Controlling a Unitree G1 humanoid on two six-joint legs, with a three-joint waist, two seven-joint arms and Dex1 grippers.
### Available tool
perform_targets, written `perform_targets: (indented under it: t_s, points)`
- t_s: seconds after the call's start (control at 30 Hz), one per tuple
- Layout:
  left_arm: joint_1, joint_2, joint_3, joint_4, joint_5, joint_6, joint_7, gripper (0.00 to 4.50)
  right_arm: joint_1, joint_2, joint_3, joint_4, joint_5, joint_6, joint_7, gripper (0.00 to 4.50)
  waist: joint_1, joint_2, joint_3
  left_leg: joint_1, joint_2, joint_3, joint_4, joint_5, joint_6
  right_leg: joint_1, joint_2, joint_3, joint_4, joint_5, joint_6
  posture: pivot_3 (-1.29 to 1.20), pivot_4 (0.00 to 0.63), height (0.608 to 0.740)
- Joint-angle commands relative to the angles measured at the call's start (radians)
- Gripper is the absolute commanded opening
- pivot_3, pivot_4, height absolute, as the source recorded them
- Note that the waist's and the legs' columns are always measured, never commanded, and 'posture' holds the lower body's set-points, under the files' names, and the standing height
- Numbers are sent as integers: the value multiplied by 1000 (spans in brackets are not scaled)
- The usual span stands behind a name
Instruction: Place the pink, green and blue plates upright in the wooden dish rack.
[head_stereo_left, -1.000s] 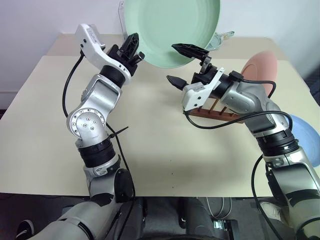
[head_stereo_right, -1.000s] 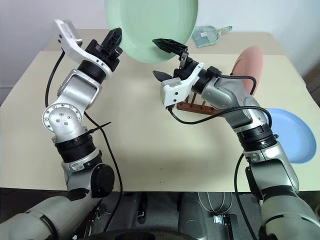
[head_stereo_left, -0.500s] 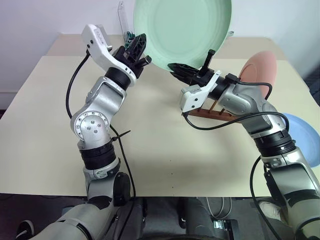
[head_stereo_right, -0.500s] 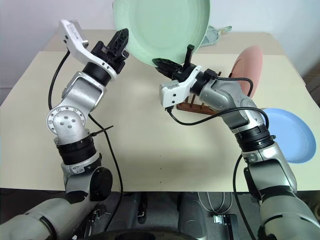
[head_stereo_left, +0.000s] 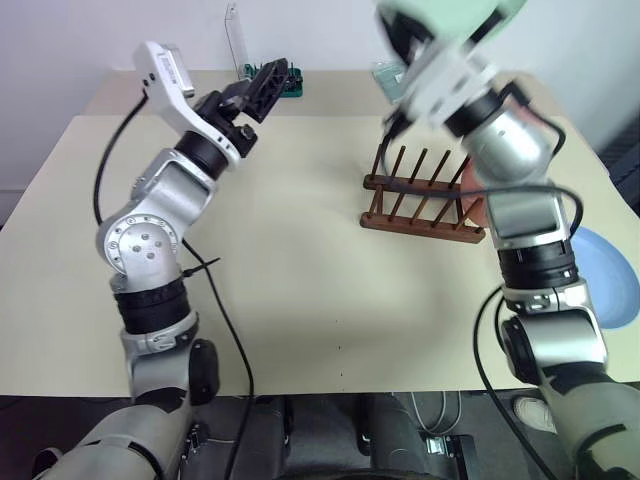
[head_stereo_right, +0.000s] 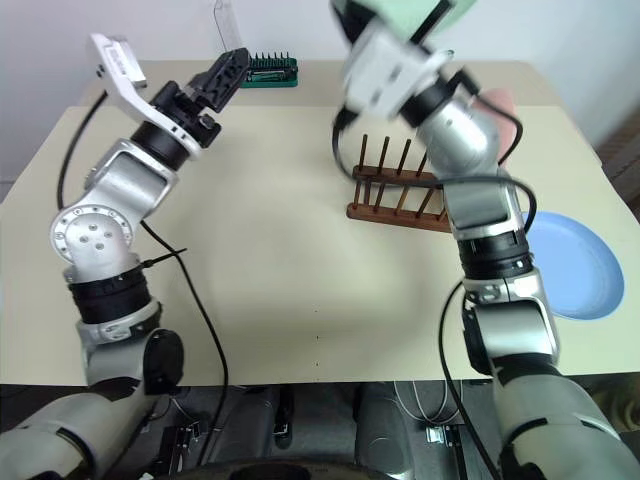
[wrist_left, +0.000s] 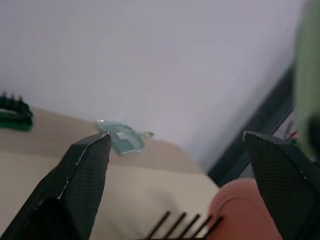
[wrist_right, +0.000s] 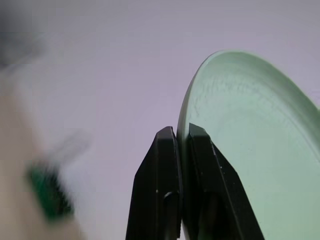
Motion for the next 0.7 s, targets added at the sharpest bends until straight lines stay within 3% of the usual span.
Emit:
perform_targets:
  t_s: [0.03,0.13,0.27,0.43,0.7]
  points:
    - [-17,77,-65,56,135,-153,-167,4475,-40,79,-187,-98,428,292,-6,0,5,0,-1,0,0,0,0,0,0,1,0,0,1,0,0,0,150,740]
    - [-2,118,-98,108,191,-244,-293,4475,-31,93,-308,-154,742,588,-64,0,8,0,-1,0,0,0,1,-1,1,4,-1,-1,-1,0,0,0,150,740]
    - [7,164,-154,138,249,-265,-396,4475,-29,48,-429,-181,954,802,-227,0,6,1,0,-1,0,0,0,-4,6,2,-1,-1,-1,0,0,0,150,740]
    - [41,201,-194,130,275,-313,-548,4475,-56,16,-537,-190,1134,929,-490,0,1,2,0,-1,0,0,-1,-4,7,0,-1,-1,0,0,0,0,150,740]
    - [68,285,-161,113,129,-204,-798,4475,-29,14,-580,-211,1375,997,-741,0,-2,2,0,-1,0,1,-1,-5,8,-1,0,1,1,0,0,0,150,740]
